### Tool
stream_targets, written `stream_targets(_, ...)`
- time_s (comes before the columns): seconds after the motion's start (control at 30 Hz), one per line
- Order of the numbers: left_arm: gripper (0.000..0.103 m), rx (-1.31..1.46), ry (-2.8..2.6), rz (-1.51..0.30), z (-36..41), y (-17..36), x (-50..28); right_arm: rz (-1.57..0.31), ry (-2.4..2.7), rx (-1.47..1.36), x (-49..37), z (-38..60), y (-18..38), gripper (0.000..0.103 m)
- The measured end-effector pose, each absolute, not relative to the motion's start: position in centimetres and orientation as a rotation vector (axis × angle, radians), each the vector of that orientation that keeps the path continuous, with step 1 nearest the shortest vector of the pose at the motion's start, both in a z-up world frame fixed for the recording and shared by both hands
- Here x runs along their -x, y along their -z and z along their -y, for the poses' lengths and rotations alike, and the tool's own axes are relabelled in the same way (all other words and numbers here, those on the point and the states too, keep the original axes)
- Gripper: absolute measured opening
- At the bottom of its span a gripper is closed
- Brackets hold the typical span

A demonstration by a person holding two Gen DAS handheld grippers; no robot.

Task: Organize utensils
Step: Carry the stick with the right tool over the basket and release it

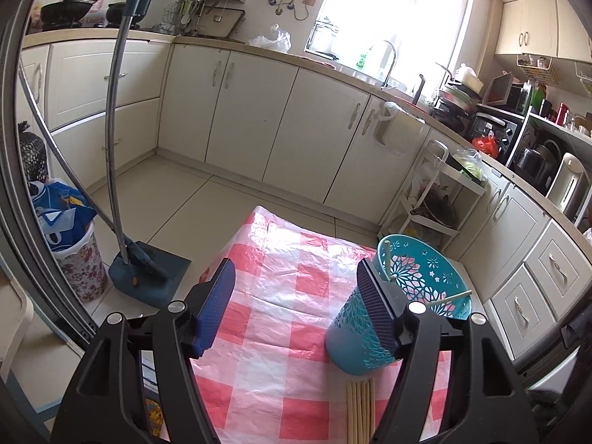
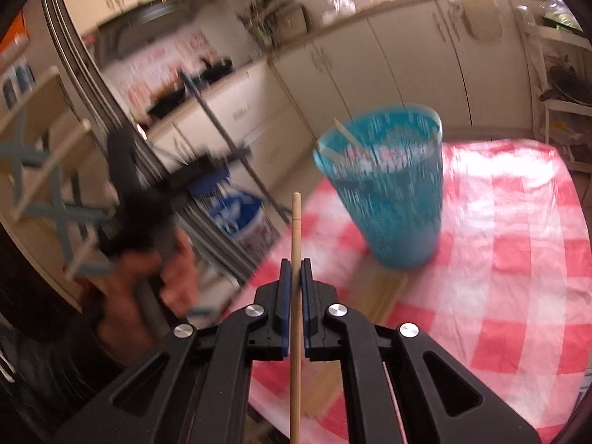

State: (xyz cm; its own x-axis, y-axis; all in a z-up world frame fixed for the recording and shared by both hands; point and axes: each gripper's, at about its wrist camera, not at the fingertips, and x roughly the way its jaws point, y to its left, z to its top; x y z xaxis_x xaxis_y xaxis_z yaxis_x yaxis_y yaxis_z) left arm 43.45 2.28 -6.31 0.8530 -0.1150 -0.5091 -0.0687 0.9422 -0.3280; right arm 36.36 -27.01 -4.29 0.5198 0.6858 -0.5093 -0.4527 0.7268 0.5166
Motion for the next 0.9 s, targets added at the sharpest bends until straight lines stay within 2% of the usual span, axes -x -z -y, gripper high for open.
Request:
stream_targets(0.23, 0.065, 0.365, 0.016, -0.555, -2.6, 6.5, -43.5, -0.425, -0.495, -0.378, -40.9, 26.3, -4.1, 0.006)
stream_targets(0.43, 0.066, 0.349, 0.017, -0.538, -2.4, 6.1, -43.4, -0.267, -0.231, -0.315, -46.0, 24.7, -4.5, 0.006)
stream_targets(0.57, 0.066, 0.346, 0.023, -0.54, -2.3, 6.1, -43.3, -0.291, -0.148, -0.27, -48.6, 24.6, -1.4, 0.006)
stream_targets(0.63, 0.066, 0.347, 0.026, -0.544, -2.3, 6.1, -43.3, -0.34, -0.144, -0.244, -48.8, 24.3, -0.3, 0.013)
stream_targets(0.73, 0.066, 0.348, 0.024, -0.54, -2.5, 6.0, -43.2, -0.357, -0.166, -0.229, -46.6, 25.0, 0.5, 0.02)
stream_targets(0.9, 0.067, 0.35, 0.012, -0.534, -2.9, 5.8, -42.7, -0.37, -0.193, -0.199, -41.1, 26.4, 0.7, 0.024)
